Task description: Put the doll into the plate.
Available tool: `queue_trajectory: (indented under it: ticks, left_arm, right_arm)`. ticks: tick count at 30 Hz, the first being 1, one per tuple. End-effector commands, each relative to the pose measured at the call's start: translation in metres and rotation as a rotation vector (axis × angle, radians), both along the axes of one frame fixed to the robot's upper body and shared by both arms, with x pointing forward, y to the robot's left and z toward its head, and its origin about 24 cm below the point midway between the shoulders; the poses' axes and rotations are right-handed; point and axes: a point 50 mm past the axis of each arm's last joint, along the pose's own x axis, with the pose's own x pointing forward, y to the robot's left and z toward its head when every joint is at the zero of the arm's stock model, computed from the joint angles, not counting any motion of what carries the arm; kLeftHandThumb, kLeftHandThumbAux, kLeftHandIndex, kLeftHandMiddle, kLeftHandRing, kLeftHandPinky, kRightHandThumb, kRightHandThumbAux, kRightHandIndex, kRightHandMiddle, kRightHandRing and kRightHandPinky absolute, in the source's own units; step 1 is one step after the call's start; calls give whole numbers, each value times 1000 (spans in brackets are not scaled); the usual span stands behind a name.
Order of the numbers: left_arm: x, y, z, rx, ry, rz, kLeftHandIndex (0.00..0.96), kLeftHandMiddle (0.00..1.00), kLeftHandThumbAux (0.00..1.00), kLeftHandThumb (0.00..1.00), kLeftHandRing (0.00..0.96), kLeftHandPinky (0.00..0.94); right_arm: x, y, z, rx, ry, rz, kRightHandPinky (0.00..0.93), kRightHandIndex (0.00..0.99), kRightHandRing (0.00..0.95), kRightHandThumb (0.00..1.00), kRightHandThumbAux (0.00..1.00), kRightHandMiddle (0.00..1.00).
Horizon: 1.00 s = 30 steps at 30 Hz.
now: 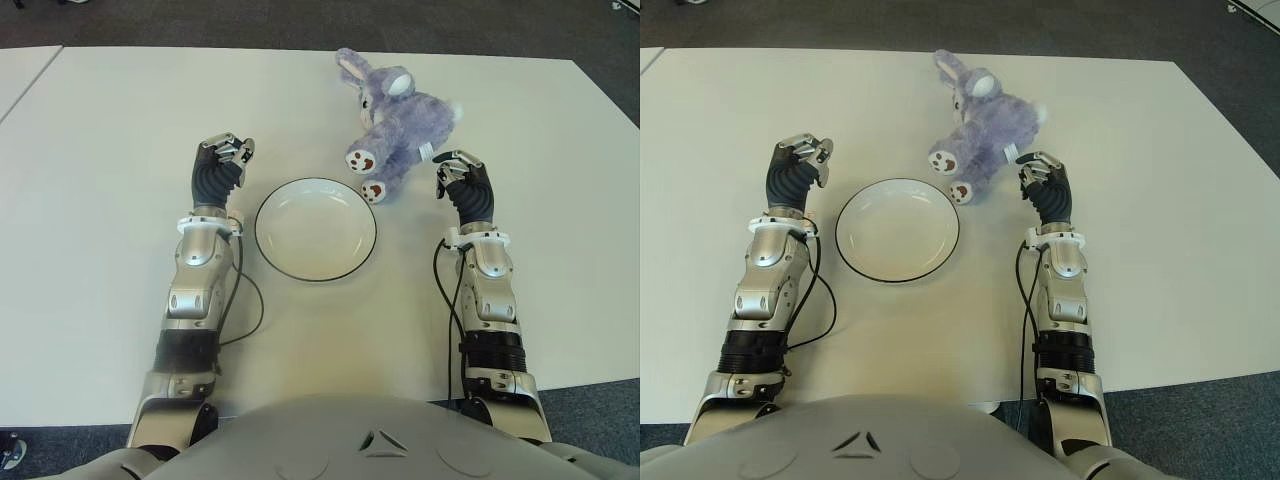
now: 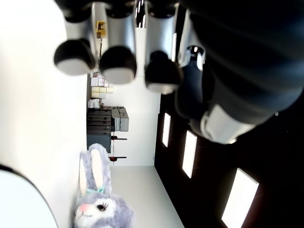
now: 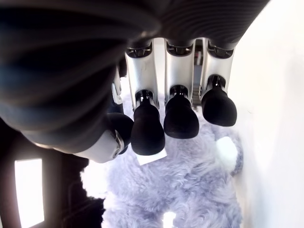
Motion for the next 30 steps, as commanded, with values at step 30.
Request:
queue_trajectory:
  ticks: [30]
  left_arm:
    - [-13, -4, -34, -16, 111, 31, 442, 872, 707, 709, 884, 870]
  right_arm:
    - [-25, -1, 14, -299, -164, -184, 746, 436, 764, 712, 720, 772]
